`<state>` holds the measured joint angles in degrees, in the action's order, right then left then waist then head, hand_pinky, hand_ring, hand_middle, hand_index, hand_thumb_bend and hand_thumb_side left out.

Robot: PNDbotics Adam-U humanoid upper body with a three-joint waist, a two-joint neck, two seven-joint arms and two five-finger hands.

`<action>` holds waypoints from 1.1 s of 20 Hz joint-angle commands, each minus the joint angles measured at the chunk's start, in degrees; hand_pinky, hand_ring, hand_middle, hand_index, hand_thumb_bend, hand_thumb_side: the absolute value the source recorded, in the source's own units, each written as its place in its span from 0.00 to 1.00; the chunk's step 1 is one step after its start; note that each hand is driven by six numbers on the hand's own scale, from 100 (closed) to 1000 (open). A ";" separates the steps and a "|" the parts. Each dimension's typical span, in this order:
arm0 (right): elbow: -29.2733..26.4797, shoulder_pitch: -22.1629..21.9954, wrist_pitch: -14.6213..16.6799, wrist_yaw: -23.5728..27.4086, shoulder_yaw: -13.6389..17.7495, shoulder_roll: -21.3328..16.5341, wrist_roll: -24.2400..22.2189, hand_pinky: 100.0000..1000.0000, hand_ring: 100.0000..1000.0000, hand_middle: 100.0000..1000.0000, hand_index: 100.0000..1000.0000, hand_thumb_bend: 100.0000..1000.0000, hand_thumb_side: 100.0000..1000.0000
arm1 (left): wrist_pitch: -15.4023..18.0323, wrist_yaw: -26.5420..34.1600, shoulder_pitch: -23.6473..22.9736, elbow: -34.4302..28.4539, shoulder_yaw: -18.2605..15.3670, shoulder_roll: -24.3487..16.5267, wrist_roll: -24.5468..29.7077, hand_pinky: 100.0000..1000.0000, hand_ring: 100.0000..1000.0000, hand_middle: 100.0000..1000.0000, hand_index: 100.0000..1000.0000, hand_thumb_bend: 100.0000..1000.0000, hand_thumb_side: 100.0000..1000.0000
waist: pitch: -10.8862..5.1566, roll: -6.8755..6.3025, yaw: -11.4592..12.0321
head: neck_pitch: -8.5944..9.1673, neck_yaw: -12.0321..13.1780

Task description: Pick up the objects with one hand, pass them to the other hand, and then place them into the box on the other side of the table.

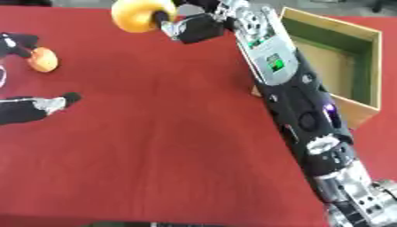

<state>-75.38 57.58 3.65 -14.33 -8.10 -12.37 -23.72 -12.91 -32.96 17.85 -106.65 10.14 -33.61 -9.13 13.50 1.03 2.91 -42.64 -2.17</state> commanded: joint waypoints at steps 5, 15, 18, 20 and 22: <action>4.75 1.22 -0.51 -3.59 6.47 -8.13 6.34 0.82 0.84 0.25 0.41 0.00 0.00 | -2.48 2.59 -2.38 -2.44 -5.04 -4.89 -5.52 0.77 0.62 0.63 0.79 0.68 0.36 | -1.20 -0.55 -0.10 | 0.83 -2.44; 10.51 -1.26 0.87 -8.01 10.33 -16.35 11.55 0.80 0.82 0.25 0.41 0.00 0.07 | -5.33 1.15 -5.52 -3.41 -11.01 -7.40 -10.33 0.77 0.62 0.63 0.79 0.68 0.34 | -1.14 -0.46 0.02 | 2.00 -6.70; 11.89 -2.61 1.82 -9.55 10.68 -18.28 12.34 0.80 0.82 0.25 0.41 0.00 0.10 | -6.00 0.94 -6.02 -3.18 -12.17 -7.63 -11.47 0.77 0.62 0.63 0.78 0.68 0.34 | -1.07 -0.38 0.09 | 2.57 -7.30; 12.50 -3.53 2.35 -10.16 10.93 -19.29 12.87 0.80 0.82 0.25 0.41 0.00 0.12 | -6.36 0.92 -6.32 -3.07 -12.80 -7.67 -12.16 0.77 0.62 0.63 0.78 0.68 0.34 | -1.04 -0.31 0.08 | 3.14 -7.69; 12.89 -4.41 2.90 -10.63 11.00 -20.28 13.24 0.79 0.81 0.25 0.41 0.00 0.15 | -6.62 0.97 -6.47 -2.92 -13.29 -7.69 -12.73 0.77 0.62 0.63 0.78 0.68 0.34 | -1.01 -0.24 0.08 | 3.80 -8.09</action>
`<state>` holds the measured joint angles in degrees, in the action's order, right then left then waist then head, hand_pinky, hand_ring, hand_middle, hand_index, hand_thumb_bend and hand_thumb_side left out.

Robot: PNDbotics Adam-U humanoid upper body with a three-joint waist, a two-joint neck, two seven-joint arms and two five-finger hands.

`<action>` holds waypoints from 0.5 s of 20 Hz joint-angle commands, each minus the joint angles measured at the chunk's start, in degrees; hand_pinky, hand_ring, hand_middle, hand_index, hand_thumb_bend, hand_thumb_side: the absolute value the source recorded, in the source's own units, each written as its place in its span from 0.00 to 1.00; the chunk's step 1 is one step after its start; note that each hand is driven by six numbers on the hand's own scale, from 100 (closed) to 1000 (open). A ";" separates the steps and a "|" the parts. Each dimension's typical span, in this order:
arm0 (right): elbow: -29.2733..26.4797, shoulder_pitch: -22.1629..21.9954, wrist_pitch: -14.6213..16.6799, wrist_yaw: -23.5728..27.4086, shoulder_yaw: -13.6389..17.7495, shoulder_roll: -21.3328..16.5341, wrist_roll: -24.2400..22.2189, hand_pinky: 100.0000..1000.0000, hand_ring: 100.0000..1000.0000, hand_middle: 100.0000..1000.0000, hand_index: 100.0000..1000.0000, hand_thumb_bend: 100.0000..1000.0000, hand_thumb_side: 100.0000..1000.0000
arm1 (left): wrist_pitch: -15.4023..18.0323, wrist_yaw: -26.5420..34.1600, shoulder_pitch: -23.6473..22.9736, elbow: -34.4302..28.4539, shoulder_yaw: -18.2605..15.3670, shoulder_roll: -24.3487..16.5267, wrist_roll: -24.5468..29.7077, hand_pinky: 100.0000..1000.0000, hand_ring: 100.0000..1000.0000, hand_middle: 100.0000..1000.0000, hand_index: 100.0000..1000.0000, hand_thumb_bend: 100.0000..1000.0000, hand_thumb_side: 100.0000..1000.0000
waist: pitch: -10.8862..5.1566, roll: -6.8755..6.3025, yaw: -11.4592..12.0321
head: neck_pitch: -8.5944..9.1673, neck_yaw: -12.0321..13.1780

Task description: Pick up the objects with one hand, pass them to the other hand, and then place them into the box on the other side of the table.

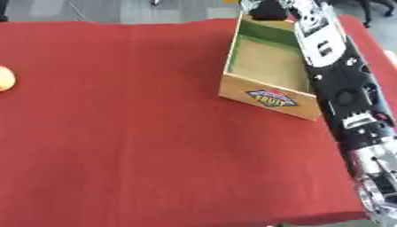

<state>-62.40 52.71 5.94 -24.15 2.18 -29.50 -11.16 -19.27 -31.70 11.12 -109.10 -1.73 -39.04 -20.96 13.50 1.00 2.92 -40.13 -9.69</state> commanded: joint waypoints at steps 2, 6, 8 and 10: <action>0.29 -0.41 1.23 -1.44 0.64 -4.19 0.91 0.79 0.81 0.25 0.41 0.00 0.16 | -0.47 -0.34 0.17 -0.32 -1.84 -2.28 -1.36 0.77 0.62 0.63 0.78 0.68 0.34 | -0.98 -0.15 0.09 | 1.89 -0.87; 1.36 -1.86 2.17 -3.16 0.63 -5.64 1.51 0.79 0.81 0.26 0.41 0.00 0.21 | -0.90 -0.51 0.00 -0.10 -2.69 -2.36 -2.20 0.77 0.62 0.63 0.78 0.68 0.34 | -1.01 -0.10 0.13 | 2.46 -1.19; 1.86 -2.37 2.65 -4.17 0.61 -5.95 1.66 0.79 0.81 0.27 0.42 0.00 0.21 | -1.07 -0.57 -0.09 0.00 -3.03 -2.34 -2.51 0.77 0.62 0.63 0.78 0.68 0.34 | -1.03 -0.13 0.18 | 2.47 -1.29; 2.19 -2.77 2.99 -5.17 0.66 -6.15 1.68 0.79 0.81 0.28 0.44 0.00 0.21 | -1.21 -0.60 -0.17 0.08 -3.32 -2.29 -2.75 0.77 0.62 0.63 0.78 0.68 0.34 | -1.04 -0.16 0.22 | 2.47 -1.44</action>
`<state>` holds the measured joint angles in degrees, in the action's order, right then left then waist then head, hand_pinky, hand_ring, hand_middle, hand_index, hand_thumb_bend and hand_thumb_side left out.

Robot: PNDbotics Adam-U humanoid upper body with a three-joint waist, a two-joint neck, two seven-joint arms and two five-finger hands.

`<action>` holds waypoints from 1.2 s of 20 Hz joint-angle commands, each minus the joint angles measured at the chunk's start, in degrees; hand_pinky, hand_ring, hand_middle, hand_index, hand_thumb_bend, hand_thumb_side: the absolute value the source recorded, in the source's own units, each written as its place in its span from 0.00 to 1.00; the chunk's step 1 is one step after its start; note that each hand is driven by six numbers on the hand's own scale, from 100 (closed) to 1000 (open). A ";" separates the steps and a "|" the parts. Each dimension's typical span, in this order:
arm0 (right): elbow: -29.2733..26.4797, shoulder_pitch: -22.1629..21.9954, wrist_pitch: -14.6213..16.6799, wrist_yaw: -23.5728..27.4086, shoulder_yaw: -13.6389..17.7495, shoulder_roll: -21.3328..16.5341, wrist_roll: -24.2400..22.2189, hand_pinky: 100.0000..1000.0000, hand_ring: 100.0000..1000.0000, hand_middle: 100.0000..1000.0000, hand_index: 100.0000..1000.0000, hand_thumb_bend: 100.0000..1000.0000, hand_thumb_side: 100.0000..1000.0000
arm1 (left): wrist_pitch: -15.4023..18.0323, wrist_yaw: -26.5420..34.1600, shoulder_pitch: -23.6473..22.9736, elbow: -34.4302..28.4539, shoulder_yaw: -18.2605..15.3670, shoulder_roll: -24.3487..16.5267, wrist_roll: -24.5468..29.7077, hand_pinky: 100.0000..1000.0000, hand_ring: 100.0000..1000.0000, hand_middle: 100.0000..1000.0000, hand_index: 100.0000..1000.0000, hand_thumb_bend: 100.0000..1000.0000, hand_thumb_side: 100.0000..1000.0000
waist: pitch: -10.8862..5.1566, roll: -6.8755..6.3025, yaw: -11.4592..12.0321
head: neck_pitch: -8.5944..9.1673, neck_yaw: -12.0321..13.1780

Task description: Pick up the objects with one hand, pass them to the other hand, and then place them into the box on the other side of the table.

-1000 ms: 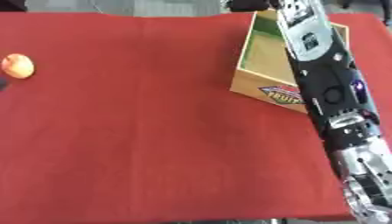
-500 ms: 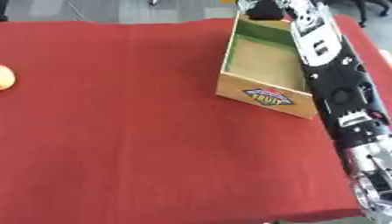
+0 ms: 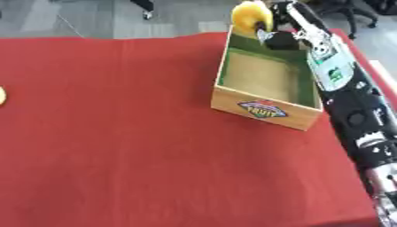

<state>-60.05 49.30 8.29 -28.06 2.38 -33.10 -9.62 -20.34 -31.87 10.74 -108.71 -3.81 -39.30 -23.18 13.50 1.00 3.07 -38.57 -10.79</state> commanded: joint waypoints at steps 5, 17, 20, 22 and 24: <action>0.16 -0.35 0.77 -4.31 0.79 -3.19 0.49 0.79 0.83 0.35 0.50 0.00 0.26 | -0.40 -0.53 -0.08 -0.18 -1.80 -1.93 -1.11 0.77 0.62 0.63 0.78 0.67 0.34 | -0.98 -0.15 0.11 | 0.44 -0.35; -0.02 -1.72 2.79 -12.86 1.87 -3.82 -6.36 0.98 1.00 0.82 0.91 0.21 0.41 | -0.78 -0.86 -0.16 0.15 -2.33 -1.93 -1.62 0.77 0.62 0.63 0.78 0.67 0.34 | -0.92 -0.39 0.25 | -0.57 0.86; -0.52 -1.85 1.93 -13.53 2.37 -3.87 -6.26 0.99 1.00 0.83 0.91 0.23 0.43 | -0.88 -0.96 -0.22 0.19 -2.47 -1.94 -1.69 0.77 0.62 0.63 0.78 0.67 0.34 | -0.92 -0.49 0.19 | -0.77 0.86; -0.86 -1.92 1.30 -13.61 2.63 -3.85 -5.79 0.99 1.00 0.82 0.91 0.22 0.41 | -0.93 -1.01 -0.23 0.19 -2.56 -1.91 -1.76 0.77 0.62 0.63 0.78 0.67 0.34 | -0.92 -0.53 0.15 | -0.85 0.95; -1.30 -1.95 0.81 -12.99 2.82 -3.78 -5.28 0.98 1.00 0.81 0.91 0.18 0.35 | -0.96 -1.05 -0.20 0.20 -2.60 -1.89 -1.81 0.77 0.62 0.63 0.78 0.67 0.34 | -0.91 -0.57 0.15 | -0.95 1.17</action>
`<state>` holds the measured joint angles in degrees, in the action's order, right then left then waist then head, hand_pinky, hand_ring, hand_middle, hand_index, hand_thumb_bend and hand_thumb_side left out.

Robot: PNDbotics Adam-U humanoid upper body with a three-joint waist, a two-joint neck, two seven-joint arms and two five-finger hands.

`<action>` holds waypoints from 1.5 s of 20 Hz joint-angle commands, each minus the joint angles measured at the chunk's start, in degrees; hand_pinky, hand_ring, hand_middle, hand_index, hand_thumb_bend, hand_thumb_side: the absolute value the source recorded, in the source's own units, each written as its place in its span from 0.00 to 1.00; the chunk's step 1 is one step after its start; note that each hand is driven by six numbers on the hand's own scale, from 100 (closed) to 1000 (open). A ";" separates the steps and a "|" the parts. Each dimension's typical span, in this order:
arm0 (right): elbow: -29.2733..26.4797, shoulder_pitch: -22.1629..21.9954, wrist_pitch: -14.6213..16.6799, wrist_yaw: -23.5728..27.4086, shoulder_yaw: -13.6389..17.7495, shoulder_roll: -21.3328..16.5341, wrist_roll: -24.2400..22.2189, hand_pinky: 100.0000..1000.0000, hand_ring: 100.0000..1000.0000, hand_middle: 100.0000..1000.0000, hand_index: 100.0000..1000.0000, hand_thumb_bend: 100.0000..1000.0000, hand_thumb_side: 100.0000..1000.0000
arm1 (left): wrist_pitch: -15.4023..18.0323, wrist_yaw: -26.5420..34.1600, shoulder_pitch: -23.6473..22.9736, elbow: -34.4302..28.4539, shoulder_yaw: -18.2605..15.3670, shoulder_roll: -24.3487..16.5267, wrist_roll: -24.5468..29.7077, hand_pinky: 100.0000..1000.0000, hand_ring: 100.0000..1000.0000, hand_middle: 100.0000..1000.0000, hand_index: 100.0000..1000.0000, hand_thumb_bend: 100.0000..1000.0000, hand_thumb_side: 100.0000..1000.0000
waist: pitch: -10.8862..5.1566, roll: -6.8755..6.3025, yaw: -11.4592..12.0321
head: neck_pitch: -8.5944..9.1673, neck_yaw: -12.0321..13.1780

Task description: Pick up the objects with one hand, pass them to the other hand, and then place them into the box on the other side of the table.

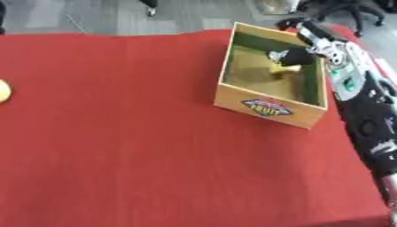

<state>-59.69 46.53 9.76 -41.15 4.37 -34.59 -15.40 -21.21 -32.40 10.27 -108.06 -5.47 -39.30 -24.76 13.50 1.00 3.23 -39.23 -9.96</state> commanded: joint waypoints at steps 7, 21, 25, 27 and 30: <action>-7.89 1.06 -4.45 21.53 1.96 -0.74 5.01 0.99 1.00 0.78 0.87 0.00 0.14 | -1.32 0.38 1.29 0.92 -1.30 -3.08 1.18 0.77 0.63 0.63 0.79 0.67 0.32 | -0.96 -1.02 0.13 | -0.91 6.25; -22.71 5.11 -10.49 43.34 -1.51 7.38 2.22 0.98 1.00 0.75 0.85 0.00 0.18 | -3.38 7.53 7.97 11.66 -0.54 -10.39 16.06 0.79 0.65 0.65 0.82 0.73 0.32 | -1.28 -1.98 0.96 | -0.54 13.85; -23.68 5.07 -11.84 44.19 -1.38 8.92 2.08 0.98 1.00 0.75 0.84 0.00 0.21 | -2.30 10.58 10.92 16.97 0.46 -12.96 25.15 0.80 0.67 0.66 0.82 0.78 0.27 | -1.25 -2.20 1.00 | -0.69 14.88; -24.00 4.81 -12.37 44.31 -1.17 9.44 2.06 0.98 1.00 0.75 0.84 0.00 0.23 | -1.44 12.33 13.25 20.50 1.15 -14.27 29.66 0.81 0.69 0.66 0.82 0.83 0.21 | -1.25 -2.26 0.91 | -0.66 15.13; -24.38 4.34 -13.06 44.43 -0.87 10.02 2.03 0.98 1.00 0.74 0.84 0.00 0.26 | -0.25 13.14 17.28 26.23 2.97 -15.71 36.45 0.81 0.71 0.67 0.81 0.87 0.15 | -1.20 -2.26 0.65 | -0.49 15.50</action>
<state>-82.79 50.08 -2.96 2.87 2.87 -23.93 -13.39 -21.92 -19.89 26.56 -83.44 -2.63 -51.72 9.09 13.49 -0.41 3.87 -40.07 5.21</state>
